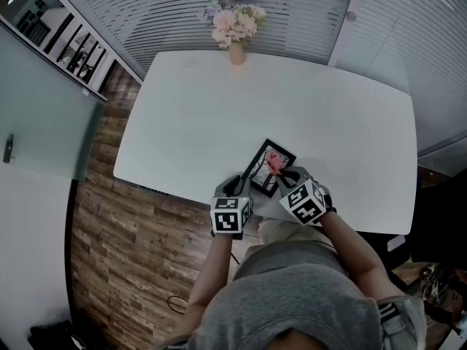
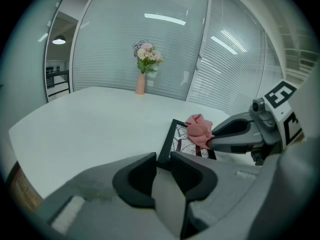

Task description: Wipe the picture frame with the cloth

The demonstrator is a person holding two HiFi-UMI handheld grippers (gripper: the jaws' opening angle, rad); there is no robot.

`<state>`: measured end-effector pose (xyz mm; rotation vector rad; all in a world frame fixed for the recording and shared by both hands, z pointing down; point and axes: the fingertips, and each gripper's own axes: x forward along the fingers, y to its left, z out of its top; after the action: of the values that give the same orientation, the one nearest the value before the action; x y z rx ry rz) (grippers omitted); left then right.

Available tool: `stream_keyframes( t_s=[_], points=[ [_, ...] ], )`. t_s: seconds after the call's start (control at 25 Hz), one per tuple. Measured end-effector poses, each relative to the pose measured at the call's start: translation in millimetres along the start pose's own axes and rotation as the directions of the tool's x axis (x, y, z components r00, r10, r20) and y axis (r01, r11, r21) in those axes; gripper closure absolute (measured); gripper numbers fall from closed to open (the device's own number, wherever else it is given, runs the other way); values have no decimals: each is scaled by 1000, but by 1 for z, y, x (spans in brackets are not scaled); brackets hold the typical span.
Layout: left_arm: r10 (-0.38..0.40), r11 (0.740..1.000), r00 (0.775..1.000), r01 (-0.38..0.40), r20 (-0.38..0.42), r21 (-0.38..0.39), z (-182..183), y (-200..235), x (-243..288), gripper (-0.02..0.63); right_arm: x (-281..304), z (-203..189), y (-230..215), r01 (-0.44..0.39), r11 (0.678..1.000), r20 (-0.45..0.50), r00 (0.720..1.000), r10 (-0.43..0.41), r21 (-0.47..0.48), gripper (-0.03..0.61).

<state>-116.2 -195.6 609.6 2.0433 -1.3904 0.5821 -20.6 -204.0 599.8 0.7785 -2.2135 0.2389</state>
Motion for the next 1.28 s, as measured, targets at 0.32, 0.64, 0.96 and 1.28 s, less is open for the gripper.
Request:
stream_keyframes(
  t_s=[0.32, 0.64, 0.96, 1.28],
  points=[
    [4, 1000, 1000, -4, 5, 1, 0, 0, 0, 529, -2, 0, 17, -38, 999, 2, 999, 38, -13, 551],
    [14, 1000, 1000, -14, -2, 8, -3, 1, 1, 529, -3, 0, 36, -75, 997, 4, 997, 75, -31, 551],
    [28, 1000, 1000, -28, 0, 14, -5, 0, 1, 529, -5, -1, 50, -101, 994, 7, 995, 101, -45, 551],
    [47, 999, 998, -48, 30, 24, -2, 0, -3, 532, -8, 1, 51, -82, 996, 20, 996, 83, -38, 551]
  ],
)
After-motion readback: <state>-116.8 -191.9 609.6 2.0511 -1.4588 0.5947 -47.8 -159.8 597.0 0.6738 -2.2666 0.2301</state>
